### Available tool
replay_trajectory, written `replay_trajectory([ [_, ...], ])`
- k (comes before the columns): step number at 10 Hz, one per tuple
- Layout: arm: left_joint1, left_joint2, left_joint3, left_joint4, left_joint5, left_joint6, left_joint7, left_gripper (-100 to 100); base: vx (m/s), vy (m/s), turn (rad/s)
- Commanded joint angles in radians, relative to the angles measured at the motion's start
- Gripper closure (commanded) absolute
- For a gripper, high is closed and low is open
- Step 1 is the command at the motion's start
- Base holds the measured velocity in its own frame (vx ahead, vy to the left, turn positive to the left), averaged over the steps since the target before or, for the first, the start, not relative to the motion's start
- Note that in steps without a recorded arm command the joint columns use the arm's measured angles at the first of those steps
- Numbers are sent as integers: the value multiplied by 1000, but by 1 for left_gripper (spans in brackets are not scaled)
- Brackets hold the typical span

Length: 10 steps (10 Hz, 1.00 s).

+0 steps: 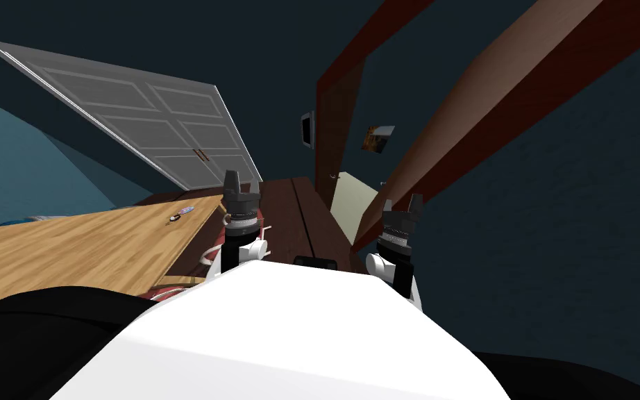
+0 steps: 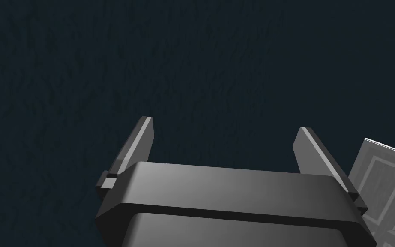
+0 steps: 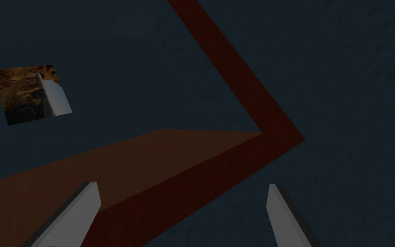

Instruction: Push the door open

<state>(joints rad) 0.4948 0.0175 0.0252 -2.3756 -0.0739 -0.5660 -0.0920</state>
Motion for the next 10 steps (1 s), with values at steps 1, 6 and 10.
replay_trajectory([
  [1, -10, 10, -10, 28, 5, -3, 0, -100, 157, 55, -59],
  [6, -38, 31, -37, 103, 17, -13, 0, -100, 107, 18, -62],
  [10, -69, 49, -67, 189, 31, -23, 0, -100, 137, 37, -75],
])
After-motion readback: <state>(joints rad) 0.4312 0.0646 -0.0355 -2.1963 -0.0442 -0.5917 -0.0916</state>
